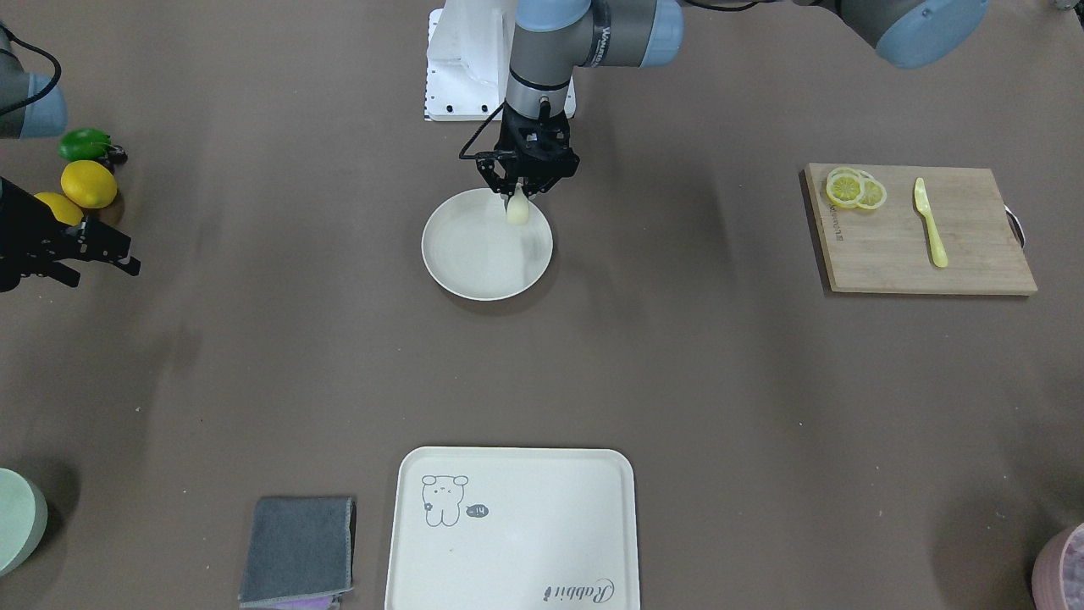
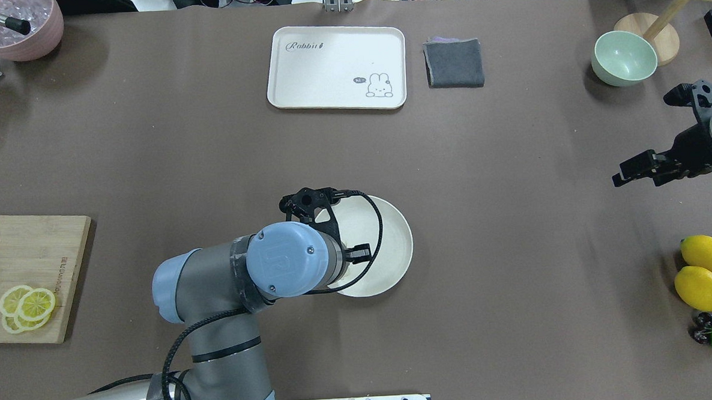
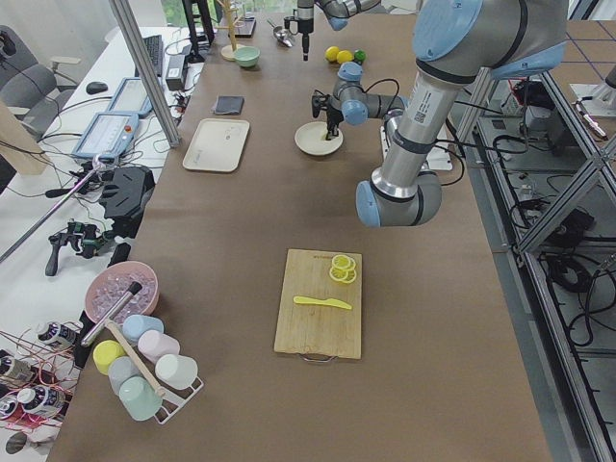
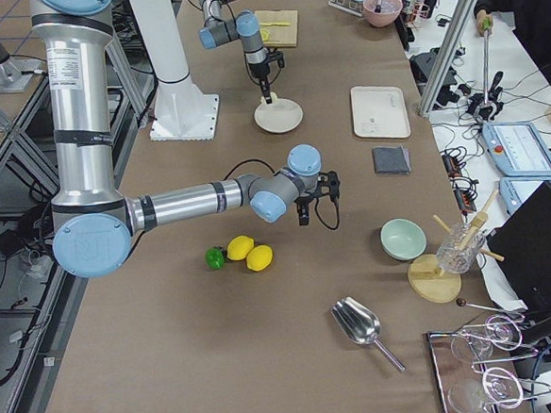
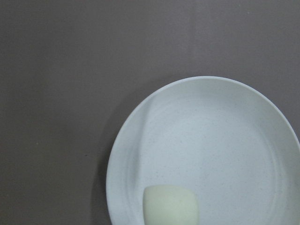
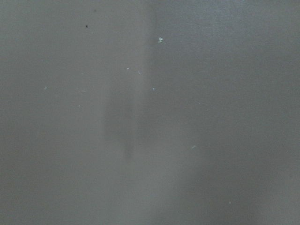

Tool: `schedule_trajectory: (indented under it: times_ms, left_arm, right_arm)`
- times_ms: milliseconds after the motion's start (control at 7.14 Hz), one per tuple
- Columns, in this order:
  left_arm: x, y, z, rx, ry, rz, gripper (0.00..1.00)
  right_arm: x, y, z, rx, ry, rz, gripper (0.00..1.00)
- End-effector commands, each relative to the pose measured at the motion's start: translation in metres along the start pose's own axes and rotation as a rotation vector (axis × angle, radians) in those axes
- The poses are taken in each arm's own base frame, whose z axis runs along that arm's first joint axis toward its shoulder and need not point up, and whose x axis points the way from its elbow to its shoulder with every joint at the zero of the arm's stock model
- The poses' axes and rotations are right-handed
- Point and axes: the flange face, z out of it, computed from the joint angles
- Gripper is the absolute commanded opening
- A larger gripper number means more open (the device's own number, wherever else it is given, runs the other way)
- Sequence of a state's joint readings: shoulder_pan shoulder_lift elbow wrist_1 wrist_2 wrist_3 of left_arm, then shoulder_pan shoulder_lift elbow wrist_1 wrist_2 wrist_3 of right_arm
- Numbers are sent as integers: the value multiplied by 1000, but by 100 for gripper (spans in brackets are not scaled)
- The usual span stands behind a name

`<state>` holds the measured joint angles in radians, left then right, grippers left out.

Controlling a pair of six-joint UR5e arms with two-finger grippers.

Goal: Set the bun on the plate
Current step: 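Lower the bun onto the white plate and open the left gripper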

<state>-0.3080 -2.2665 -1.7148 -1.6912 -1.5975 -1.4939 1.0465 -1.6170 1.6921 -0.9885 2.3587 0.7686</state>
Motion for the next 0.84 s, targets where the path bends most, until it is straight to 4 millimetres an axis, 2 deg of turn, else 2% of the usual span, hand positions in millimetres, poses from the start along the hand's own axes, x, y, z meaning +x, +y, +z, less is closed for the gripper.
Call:
schedule_trajectory:
  times_ms: [0, 140, 280, 560, 700]
  left_arm:
    - [21, 21, 20, 38, -18, 27, 42]
    - [28, 24, 21, 36, -16, 30, 42]
    - [27, 24, 35, 36, -44, 32, 42]
    - [28, 24, 50, 35, -67, 38, 42]
    - [34, 24, 48, 35, -53, 39, 42]
  right_arm:
    - [19, 7, -4, 2, 14, 14, 100]
    - [36, 9, -12, 12, 26, 8, 100]
    - [60, 13, -18, 18, 44, -17, 100]
    - [68, 14, -20, 11, 34, -20, 100]
    - [70, 13, -24, 15, 28, -13, 100]
